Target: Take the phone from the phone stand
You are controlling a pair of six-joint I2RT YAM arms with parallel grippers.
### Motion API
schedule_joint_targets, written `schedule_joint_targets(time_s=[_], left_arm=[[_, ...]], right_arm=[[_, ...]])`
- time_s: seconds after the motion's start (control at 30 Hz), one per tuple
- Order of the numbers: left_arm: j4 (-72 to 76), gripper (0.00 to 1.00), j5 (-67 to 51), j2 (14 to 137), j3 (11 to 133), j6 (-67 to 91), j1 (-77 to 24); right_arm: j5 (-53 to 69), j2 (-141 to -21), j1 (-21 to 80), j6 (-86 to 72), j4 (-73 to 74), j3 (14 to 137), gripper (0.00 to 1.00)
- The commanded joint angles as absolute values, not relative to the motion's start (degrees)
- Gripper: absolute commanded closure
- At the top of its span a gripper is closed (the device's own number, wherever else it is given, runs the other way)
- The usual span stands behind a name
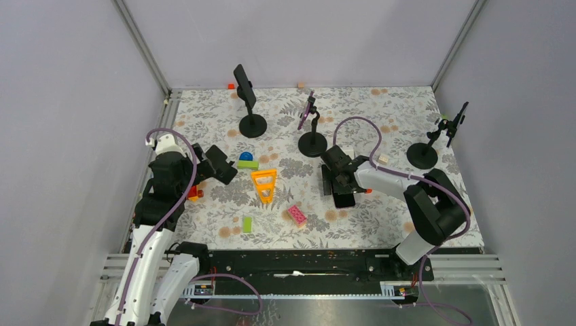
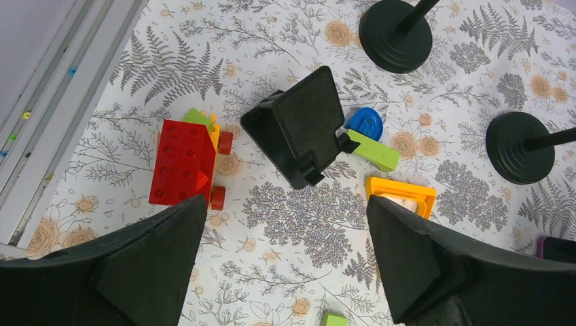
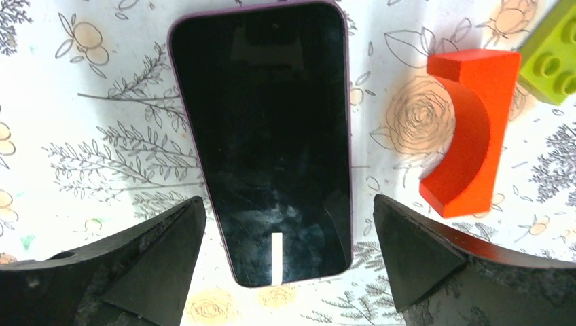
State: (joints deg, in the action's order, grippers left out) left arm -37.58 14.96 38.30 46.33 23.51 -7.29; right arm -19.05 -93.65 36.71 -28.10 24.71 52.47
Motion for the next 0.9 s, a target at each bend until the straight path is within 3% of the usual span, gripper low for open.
schedule_joint_targets(time_s=[0.0,0.23,0.5,0.87], left_arm=[[-34.9,0.01,13.1,38.3,46.5,22.8,-7.3],[-30.7,0.01,0.9,40.2,47.2,23.7,-7.3],[-24.1,0.01,-6.3,41.1,46.5,24.1,-8.8],[-28.3,0.01,-9.2,40.4,44.4,21.7,-9.9]], right_arm=[[-19.4,-87.3,36.4,-26.3,26.6,51.7,0.01],[-15.4,-74.8,36.4,-21.9,24.5,50.8,0.0],[-4.6,-62.2,36.3,-2.7,7.2,48.3,0.01],[22.4,-77.7,25.0,8.8,7.4,66.7,0.0]])
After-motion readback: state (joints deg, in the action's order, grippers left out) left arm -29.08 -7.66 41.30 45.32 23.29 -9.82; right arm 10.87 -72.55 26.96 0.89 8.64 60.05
